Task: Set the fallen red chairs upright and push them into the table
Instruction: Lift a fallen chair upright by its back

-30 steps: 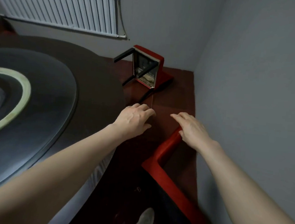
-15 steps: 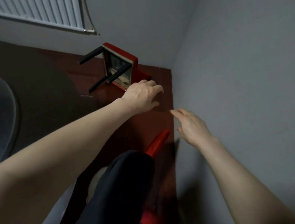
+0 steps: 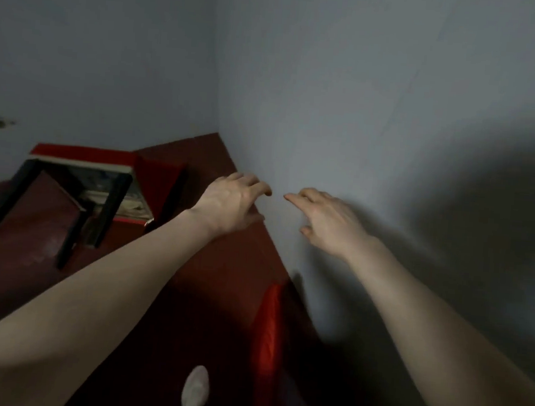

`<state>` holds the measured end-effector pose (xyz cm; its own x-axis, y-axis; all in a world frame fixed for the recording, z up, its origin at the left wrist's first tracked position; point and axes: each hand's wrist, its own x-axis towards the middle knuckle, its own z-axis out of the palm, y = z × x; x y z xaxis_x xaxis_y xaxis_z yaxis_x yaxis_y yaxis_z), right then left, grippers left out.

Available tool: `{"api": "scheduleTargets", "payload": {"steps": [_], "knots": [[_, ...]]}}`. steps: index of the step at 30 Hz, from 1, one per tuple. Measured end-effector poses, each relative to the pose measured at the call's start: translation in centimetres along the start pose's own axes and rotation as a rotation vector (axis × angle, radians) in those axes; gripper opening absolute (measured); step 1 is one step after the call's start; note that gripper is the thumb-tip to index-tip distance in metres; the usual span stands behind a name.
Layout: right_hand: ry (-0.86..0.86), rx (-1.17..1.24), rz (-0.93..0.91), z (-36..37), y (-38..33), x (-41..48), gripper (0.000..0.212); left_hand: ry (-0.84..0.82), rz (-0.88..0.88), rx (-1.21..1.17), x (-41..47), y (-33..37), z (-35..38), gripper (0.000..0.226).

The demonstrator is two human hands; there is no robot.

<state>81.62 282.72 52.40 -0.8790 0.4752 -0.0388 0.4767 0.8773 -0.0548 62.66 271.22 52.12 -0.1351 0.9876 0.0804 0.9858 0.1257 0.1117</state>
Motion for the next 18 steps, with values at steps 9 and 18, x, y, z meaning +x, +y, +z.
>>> {"api": "scheduleTargets", "payload": {"steps": [9, 18], "knots": [[0.001, 0.046, 0.171, -2.1, -2.3, 19.0, 0.071, -0.029, 0.069, -0.020, 9.7, -20.4, -2.9, 0.055], [-0.081, 0.034, 0.260, -1.6, -0.5, 22.4, 0.072, -0.100, 0.209, -0.106, 16.3, -21.3, -1.4, 0.055]]}}
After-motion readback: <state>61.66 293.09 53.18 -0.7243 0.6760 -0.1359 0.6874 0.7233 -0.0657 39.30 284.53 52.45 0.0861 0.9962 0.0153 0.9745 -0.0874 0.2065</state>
